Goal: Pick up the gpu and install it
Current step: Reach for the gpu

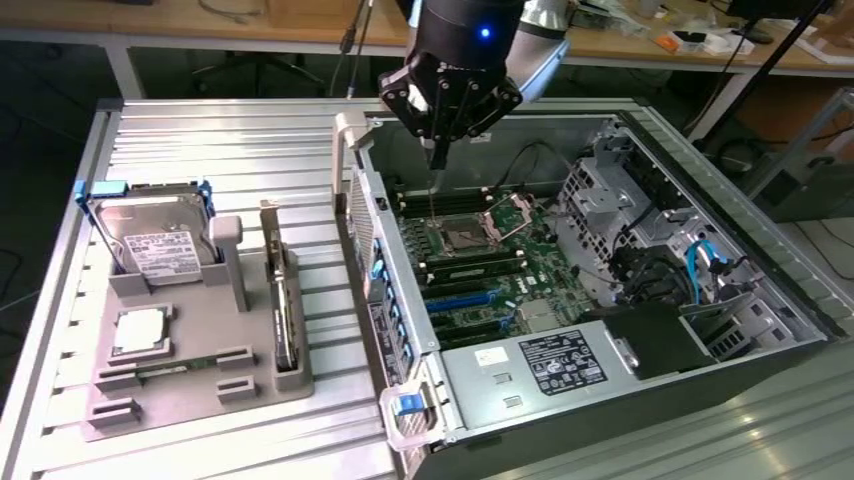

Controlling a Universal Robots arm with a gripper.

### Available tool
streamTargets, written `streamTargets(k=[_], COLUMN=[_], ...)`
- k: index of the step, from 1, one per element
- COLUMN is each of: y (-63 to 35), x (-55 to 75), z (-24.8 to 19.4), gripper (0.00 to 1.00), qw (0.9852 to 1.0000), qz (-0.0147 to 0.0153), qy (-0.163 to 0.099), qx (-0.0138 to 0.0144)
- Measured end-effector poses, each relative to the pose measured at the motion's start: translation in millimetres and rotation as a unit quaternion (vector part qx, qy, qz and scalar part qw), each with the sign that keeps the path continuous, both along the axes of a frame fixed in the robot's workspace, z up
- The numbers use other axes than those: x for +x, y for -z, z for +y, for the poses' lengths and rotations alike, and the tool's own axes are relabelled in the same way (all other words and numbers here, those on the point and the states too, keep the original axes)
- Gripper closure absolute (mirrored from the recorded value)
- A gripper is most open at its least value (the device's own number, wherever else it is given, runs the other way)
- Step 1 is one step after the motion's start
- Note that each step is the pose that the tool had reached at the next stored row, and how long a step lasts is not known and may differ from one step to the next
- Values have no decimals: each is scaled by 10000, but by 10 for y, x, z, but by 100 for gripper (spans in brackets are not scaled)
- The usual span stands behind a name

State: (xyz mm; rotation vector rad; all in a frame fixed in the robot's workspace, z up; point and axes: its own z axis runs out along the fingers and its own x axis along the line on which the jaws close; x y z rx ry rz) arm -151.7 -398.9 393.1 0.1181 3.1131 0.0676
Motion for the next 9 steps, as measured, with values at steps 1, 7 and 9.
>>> streamTargets(k=[1, 7, 9], y=[0, 0, 0], x=[-17, -120, -170], z=[0, 0, 0], gripper=[89, 89, 89], qw=[10000, 10000, 10000], qz=[0, 0, 0], qy=[0, 0, 0], qx=[0, 0, 0])
